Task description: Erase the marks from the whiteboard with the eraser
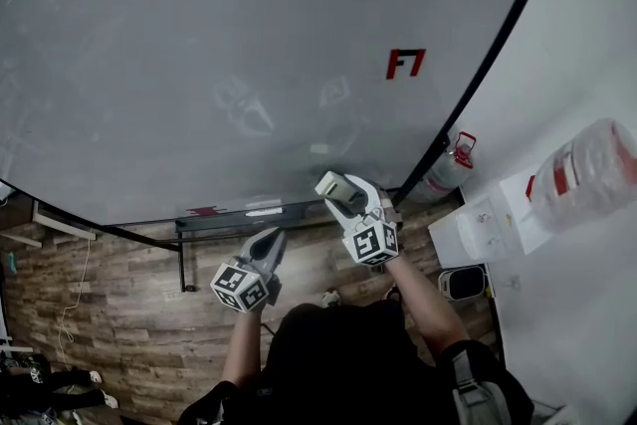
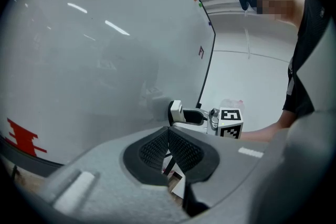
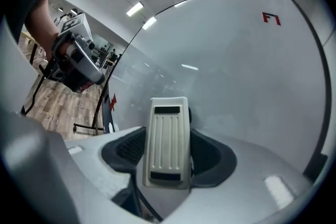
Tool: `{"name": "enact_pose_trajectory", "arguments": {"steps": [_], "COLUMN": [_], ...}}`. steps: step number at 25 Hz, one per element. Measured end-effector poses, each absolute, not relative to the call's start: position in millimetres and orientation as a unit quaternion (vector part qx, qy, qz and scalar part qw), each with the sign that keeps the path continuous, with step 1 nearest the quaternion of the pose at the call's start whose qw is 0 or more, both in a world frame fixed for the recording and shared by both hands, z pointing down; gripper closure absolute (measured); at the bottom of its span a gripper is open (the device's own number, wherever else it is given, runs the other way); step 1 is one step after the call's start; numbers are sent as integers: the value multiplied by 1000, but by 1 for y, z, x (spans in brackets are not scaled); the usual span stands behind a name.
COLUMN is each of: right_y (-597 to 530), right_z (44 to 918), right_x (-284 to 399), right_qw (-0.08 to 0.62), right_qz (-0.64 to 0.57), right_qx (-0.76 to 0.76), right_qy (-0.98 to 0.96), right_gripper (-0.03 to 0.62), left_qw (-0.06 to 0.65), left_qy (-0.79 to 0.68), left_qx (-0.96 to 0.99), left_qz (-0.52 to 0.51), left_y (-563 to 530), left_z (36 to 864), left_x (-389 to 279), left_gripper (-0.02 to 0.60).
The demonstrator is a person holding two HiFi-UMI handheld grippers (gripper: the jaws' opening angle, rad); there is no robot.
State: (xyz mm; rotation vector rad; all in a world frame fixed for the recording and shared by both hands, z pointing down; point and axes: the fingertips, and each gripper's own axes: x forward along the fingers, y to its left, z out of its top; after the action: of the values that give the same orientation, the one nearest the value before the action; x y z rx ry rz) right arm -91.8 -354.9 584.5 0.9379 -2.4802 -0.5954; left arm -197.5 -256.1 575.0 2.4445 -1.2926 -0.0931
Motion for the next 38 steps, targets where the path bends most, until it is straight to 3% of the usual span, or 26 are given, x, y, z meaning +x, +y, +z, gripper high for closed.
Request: {"name": "enact_pose_trajectory", "arguments": {"steps": [9,15,25,38], "right_y": [-332,-312,-251,-126], "right_z": [557,533,539,544], "right_x": [-58,-11,59,91], "right_qw": [184,97,100,101], "right_qz": [-176,-80,-44,-42], "right_qx": [348,364,395,349], "right_qy": [-902,-923,-912,-931], "right_gripper": [336,336,335,335], "left_qw": [187,163,179,178], "left_qy": [-434,-446,-432,-454], "left_qx": [881,878,883,872], "left_qz": [-32,-57,-44,-34], "left_y": [-249,-250,-199,-73], "left_z": [579,557,561,549], "left_x": [-182,-180,-128,-73], "left_gripper": [571,571,571,571]}}
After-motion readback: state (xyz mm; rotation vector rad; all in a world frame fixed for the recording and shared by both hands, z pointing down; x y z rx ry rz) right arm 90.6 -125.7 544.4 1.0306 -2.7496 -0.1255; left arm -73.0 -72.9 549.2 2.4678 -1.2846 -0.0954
